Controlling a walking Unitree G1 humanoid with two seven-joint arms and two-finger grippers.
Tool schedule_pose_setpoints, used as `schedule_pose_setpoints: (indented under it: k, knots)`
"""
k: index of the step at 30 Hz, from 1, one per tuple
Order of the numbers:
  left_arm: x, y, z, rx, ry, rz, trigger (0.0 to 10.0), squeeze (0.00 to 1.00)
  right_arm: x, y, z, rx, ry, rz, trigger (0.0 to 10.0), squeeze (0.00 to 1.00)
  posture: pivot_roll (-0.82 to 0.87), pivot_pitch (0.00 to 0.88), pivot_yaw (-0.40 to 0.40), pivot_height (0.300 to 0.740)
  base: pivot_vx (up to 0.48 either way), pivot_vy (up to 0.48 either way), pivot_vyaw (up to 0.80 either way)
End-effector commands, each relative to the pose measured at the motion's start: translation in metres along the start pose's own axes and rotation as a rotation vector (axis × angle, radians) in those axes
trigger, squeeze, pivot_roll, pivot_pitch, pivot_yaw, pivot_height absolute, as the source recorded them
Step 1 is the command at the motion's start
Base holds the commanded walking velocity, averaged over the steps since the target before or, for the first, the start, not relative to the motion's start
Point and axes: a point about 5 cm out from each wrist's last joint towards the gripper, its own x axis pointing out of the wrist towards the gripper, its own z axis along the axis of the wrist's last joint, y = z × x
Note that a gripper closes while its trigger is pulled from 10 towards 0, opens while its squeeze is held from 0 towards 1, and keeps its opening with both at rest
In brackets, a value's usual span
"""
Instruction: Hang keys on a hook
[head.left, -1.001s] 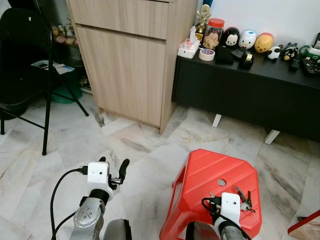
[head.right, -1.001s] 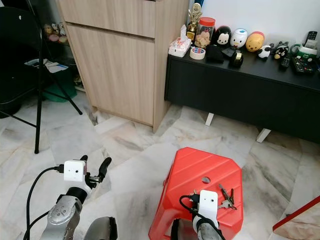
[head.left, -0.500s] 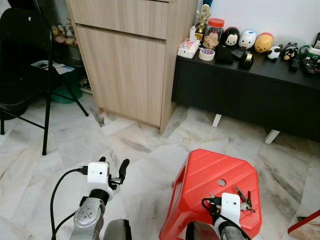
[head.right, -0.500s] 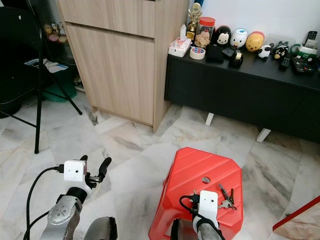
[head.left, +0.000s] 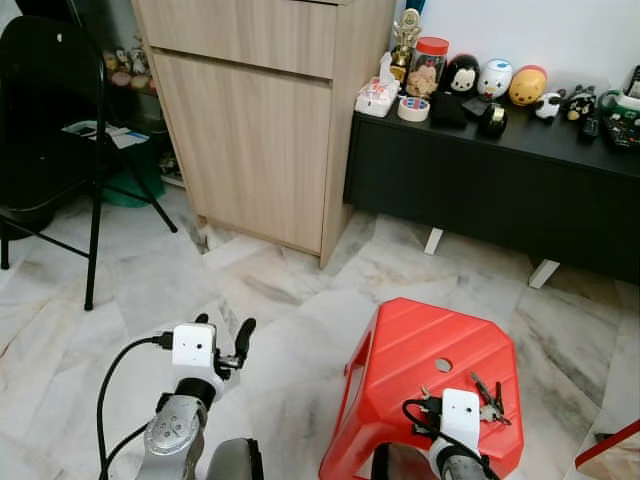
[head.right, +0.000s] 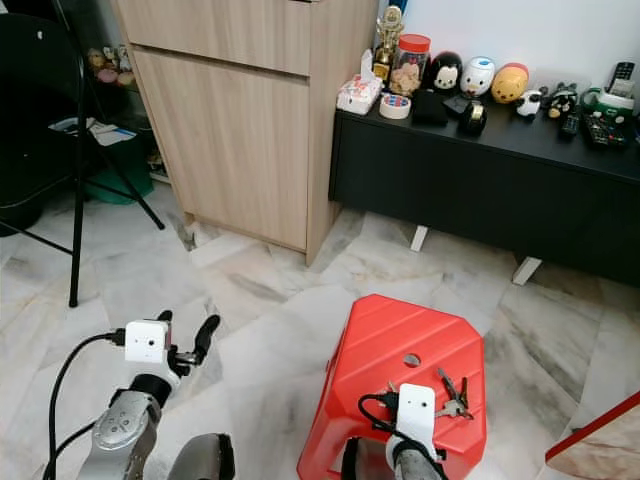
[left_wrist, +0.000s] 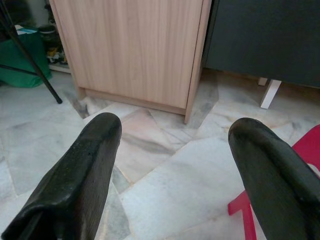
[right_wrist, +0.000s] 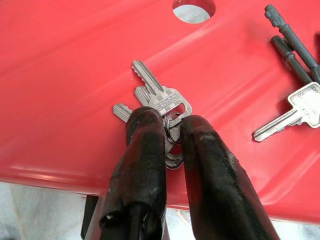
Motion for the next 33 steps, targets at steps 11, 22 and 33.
schedule_pose_setpoints:
  k: [11,22,33]
  knots:
    - [0.001,-0.001,-0.002,0.019,0.009,-0.006,10.0,0.0,-0.001,-0.002,-0.009,-0.002,0.039,-0.004,0.0,0.0,0.08,0.037,-0.07,0.599,0.0,0.0,0.0]
    - [0.001,0.0,-0.004,0.029,0.018,-0.005,10.0,0.0,-0.003,0.005,0.04,0.091,-0.283,0.037,0.0,0.0,0.08,0.036,-0.07,0.599,0.0,0.0,0.0]
    - [0.0,-0.001,-0.005,0.03,0.019,-0.004,10.0,0.0,-0.011,0.01,0.069,0.113,-0.481,0.063,10.0,0.0,0.08,0.034,-0.074,0.599,0.0,0.0,0.0]
